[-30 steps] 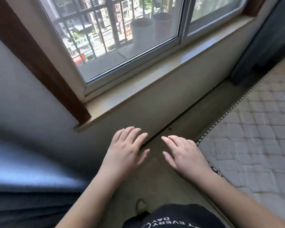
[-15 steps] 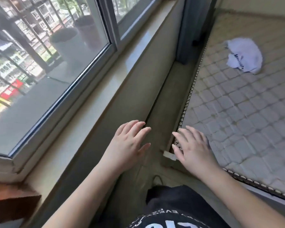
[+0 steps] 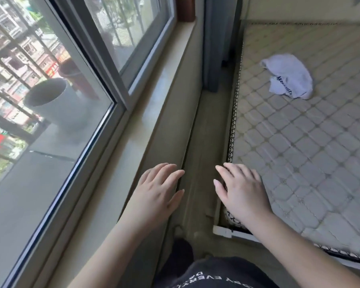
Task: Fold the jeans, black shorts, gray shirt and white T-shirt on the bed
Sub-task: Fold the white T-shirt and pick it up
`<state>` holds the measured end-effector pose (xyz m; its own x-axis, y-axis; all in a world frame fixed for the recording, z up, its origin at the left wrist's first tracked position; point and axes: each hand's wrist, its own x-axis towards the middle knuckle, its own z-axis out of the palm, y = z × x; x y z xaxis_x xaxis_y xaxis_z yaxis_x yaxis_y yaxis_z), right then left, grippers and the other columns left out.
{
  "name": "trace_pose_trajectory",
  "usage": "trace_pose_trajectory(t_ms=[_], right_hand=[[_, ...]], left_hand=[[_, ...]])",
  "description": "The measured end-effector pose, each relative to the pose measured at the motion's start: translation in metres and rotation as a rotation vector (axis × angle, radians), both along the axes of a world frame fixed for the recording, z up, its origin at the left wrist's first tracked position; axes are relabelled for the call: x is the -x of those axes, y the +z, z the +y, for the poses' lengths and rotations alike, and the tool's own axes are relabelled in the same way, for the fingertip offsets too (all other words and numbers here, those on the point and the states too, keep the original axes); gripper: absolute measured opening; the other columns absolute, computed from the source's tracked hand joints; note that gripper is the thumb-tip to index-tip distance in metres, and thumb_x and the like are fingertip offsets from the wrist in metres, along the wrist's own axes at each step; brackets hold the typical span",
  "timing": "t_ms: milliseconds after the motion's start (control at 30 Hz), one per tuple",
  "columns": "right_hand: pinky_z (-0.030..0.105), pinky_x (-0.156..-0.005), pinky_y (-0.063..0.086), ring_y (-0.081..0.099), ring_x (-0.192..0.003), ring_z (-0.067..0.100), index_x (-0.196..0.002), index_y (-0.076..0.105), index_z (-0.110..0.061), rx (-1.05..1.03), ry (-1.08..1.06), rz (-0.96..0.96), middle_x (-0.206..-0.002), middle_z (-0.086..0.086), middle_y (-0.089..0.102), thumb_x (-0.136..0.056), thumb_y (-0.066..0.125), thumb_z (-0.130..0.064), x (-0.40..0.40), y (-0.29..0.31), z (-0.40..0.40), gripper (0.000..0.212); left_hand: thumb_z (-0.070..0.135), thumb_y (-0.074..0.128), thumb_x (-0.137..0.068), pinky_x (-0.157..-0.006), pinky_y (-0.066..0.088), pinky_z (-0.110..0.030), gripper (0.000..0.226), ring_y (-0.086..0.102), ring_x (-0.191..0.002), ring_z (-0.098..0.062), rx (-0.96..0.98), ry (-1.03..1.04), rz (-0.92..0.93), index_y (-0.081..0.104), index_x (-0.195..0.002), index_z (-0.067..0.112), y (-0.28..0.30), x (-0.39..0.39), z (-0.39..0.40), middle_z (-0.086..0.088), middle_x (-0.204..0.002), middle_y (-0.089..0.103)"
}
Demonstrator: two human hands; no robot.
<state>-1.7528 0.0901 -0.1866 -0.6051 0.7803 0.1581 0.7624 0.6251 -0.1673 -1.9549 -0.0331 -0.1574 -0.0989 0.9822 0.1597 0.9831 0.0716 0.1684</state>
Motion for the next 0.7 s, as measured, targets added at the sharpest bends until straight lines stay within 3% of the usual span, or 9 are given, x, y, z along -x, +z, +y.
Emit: trace_pose_trajectory(t_ms=[167, 400, 700], right_hand=[[0.045, -0.095, 0.043, 0.057, -0.115, 0.030, -0.125, 0.064, -0.017, 0.021, -0.116, -0.132, -0.123, 0.004, 0.064, -0.092, 0.057, -0.037, 0.039, -0.005, 0.035, 0.039], [0.046, -0.095, 0.045, 0.058, -0.115, 0.030, -0.124, 0.065, -0.016, 0.052, -0.176, -0.127, -0.125, 0.006, 0.064, -0.091, 0.061, -0.036, 0.092, 0.002, 0.072, 0.039], [0.043, -0.103, 0.037, 0.049, -0.128, 0.025, -0.135, 0.056, -0.020, 0.068, -0.259, -0.160, -0.138, 0.002, 0.055, -0.096, 0.048, -0.040, 0.110, 0.016, 0.140, 0.044]], left_hand=[[0.042, 0.056, -0.092, -0.104, 0.042, -0.039, 0.045, 0.049, -0.129, -0.024, 0.071, -0.108, 0.070, 0.056, -0.132, 0.021, 0.000, 0.038, 0.061, -0.001, -0.134, 0.056], [0.043, 0.046, -0.094, -0.106, 0.039, -0.037, 0.046, 0.047, -0.131, -0.022, 0.064, -0.167, 0.074, 0.055, -0.133, 0.021, -0.006, 0.084, 0.128, 0.001, -0.135, 0.054], [0.033, 0.063, -0.088, -0.100, 0.045, -0.041, 0.044, 0.053, -0.125, -0.026, 0.012, -0.154, 0.024, 0.059, -0.129, 0.017, -0.015, 0.109, 0.211, -0.002, -0.131, 0.059]])
